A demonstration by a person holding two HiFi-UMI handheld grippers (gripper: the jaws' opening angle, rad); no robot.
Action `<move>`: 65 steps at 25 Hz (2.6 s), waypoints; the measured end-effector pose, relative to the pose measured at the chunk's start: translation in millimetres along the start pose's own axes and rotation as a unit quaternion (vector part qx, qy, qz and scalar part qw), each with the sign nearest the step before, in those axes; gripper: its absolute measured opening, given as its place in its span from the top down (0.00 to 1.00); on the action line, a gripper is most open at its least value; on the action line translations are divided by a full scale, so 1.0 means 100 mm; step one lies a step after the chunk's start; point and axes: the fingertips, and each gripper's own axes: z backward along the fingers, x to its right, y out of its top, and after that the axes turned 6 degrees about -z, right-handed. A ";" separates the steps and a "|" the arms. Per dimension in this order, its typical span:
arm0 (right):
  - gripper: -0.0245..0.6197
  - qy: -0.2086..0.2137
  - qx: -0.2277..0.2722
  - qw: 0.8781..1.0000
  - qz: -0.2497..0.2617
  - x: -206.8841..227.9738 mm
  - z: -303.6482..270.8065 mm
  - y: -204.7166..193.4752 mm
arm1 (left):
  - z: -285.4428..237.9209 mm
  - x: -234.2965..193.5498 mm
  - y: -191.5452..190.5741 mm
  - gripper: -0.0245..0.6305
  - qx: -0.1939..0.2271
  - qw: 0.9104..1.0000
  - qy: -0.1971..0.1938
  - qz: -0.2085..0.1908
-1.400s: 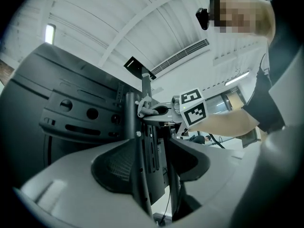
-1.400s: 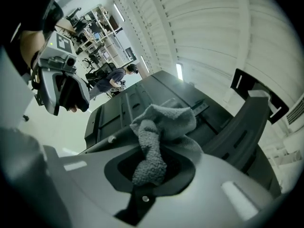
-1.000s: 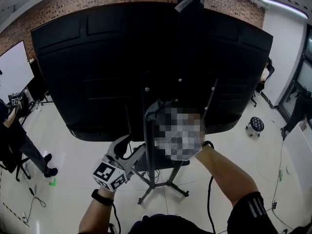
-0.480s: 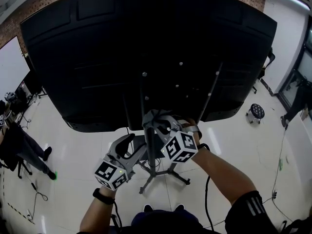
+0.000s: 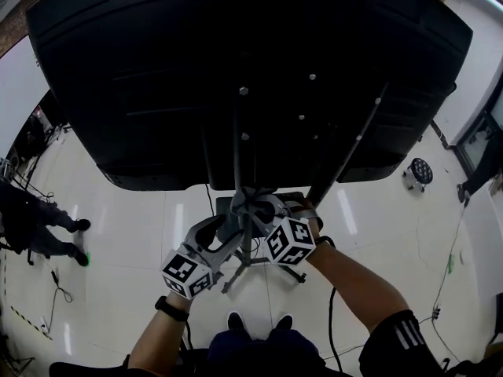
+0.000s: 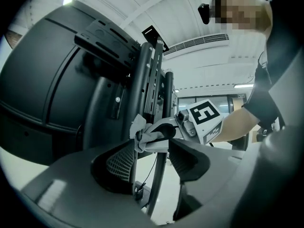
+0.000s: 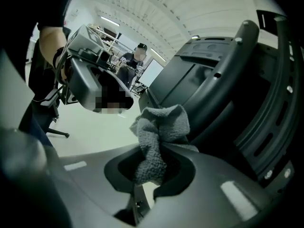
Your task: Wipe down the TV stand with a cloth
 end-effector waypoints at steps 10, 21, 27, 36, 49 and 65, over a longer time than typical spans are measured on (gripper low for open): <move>0.91 0.045 -0.017 0.999 -0.018 -0.56 -0.46 -0.60 | -0.10 -0.11 -0.89 0.56 -0.049 0.998 0.005 0.030; 0.91 0.099 -0.051 0.993 -0.028 -1.32 -1.13 -1.50 | -0.19 -0.30 -2.14 0.55 -0.111 0.991 0.014 0.075; 0.91 0.127 -0.074 0.988 -0.051 -1.76 -1.51 -1.92 | -0.17 -0.30 -2.87 0.53 -0.146 0.985 0.003 0.089; 0.91 0.164 -0.118 0.978 -0.052 -2.39 -2.01 -2.60 | -0.16 -0.34 -3.89 0.52 -0.187 0.974 0.003 0.130; 0.91 0.184 -0.205 0.955 -0.109 -2.87 -2.45 -3.59 | -0.13 -0.39 -4.84 0.51 -0.237 0.960 -0.001 0.152; 0.91 0.125 -0.047 0.967 -0.216 -2.13 -1.03 -2.37 | -0.08 0.18 -3.20 0.51 -0.162 0.983 -0.031 0.082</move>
